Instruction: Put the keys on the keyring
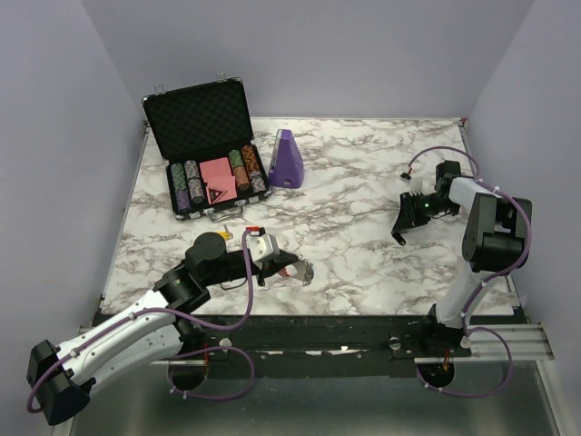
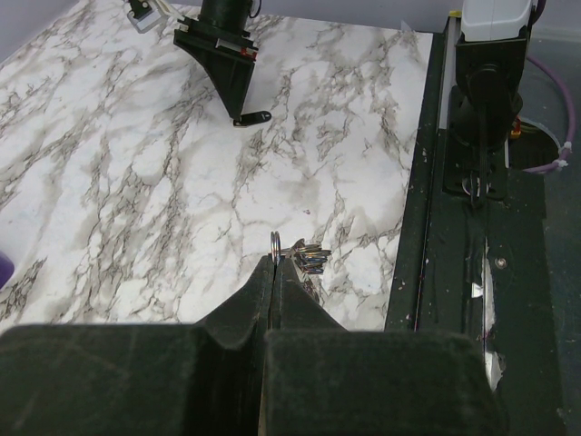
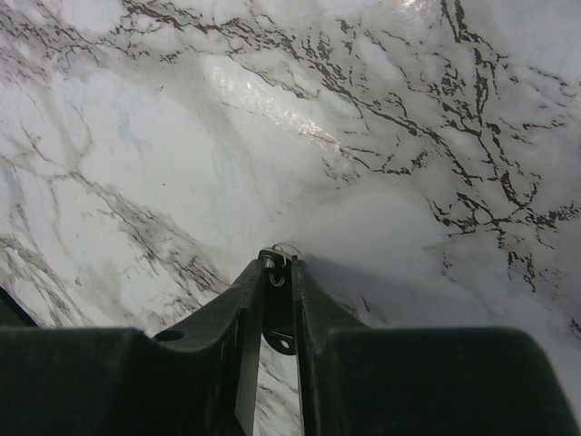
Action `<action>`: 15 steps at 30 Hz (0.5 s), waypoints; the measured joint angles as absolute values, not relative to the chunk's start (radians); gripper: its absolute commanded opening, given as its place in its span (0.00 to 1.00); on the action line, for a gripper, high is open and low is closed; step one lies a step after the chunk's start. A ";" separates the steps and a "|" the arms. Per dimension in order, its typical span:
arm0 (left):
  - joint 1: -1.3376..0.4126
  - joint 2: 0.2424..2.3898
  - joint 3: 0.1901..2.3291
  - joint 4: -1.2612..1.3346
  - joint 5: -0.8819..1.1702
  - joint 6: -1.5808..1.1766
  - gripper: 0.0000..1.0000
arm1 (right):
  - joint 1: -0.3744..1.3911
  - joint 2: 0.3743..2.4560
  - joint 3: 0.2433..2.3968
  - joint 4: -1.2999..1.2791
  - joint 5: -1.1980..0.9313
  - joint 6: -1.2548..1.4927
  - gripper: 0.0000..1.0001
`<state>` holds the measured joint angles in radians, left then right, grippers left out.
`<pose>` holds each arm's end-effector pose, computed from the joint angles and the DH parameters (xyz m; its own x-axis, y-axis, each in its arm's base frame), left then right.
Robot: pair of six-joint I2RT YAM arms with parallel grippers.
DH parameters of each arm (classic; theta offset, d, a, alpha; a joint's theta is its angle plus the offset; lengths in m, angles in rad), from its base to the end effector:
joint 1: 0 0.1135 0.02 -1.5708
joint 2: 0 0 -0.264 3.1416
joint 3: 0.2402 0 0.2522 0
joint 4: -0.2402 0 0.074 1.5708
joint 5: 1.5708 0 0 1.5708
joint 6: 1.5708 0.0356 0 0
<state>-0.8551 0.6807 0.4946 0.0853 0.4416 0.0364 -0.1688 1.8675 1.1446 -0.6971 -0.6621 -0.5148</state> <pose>0.1016 -0.1400 0.2826 -0.0310 0.0858 -0.9958 0.9630 0.2694 -0.0068 0.3348 -0.0349 0.1480 -0.8687 -0.2459 -0.4300 -0.4438 0.7720 0.4551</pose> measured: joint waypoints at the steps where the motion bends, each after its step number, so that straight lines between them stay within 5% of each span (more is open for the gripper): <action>1: -0.855 0.681 0.495 0.085 0.442 0.036 0.00 | -0.169 1.868 1.145 -0.697 -0.662 -0.514 0.26; 15: -0.855 0.681 0.495 0.080 0.442 0.036 0.00 | -0.159 1.876 1.149 -0.696 -0.660 -0.503 0.19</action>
